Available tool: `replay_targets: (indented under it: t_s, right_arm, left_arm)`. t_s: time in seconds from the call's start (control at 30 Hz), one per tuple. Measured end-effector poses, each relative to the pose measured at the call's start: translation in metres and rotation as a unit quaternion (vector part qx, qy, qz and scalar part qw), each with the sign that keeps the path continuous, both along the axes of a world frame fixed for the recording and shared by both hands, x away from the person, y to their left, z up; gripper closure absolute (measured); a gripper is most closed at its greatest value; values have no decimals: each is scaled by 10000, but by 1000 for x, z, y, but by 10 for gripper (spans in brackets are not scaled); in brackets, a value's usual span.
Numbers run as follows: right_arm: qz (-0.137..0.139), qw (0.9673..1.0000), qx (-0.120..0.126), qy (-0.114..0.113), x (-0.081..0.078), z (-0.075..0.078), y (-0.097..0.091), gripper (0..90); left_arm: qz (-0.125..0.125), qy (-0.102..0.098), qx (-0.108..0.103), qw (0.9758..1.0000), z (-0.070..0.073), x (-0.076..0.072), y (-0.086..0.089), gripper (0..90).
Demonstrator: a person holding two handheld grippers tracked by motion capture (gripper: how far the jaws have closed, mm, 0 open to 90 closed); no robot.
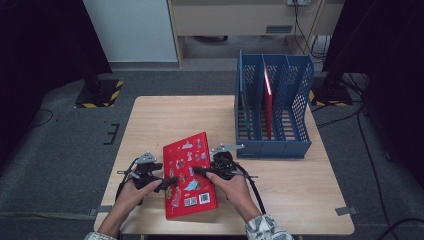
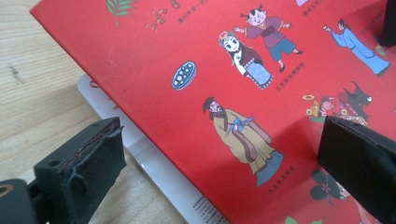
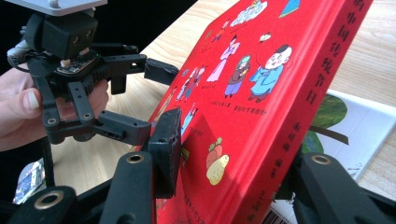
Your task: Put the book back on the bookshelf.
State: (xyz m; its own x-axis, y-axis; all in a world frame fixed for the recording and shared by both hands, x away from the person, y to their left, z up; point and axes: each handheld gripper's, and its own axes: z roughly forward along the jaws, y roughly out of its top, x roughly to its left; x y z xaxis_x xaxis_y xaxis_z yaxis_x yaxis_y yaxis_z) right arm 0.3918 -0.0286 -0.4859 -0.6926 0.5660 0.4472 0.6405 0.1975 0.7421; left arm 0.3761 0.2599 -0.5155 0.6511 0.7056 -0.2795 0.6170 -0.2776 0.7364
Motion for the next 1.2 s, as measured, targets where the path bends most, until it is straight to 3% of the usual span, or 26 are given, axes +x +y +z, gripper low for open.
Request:
replay_targets:
  t_s: [0.3,0.53,0.8,0.97,1.2]
  right_arm:
    - [15,10000,69,-70,0,4,0,579]
    - [60,9998,79,-156,1,9,0,587]
    - [189,9994,-90,-288,4,17,1,570]
    - [384,9983,-319,-311,4,17,5,519]
    - [402,9973,-433,-435,5,18,10,473]
  left_arm:
    - [-158,107,-167,9997,0,-1,-1,0]
    - [-144,86,-44,9998,7,1,-3,2]
    - [-81,24,-61,9999,12,1,-1,41]
    - [-90,-56,-117,9999,14,1,-2,81]
    - [-41,-121,-88,9999,16,0,-1,88]
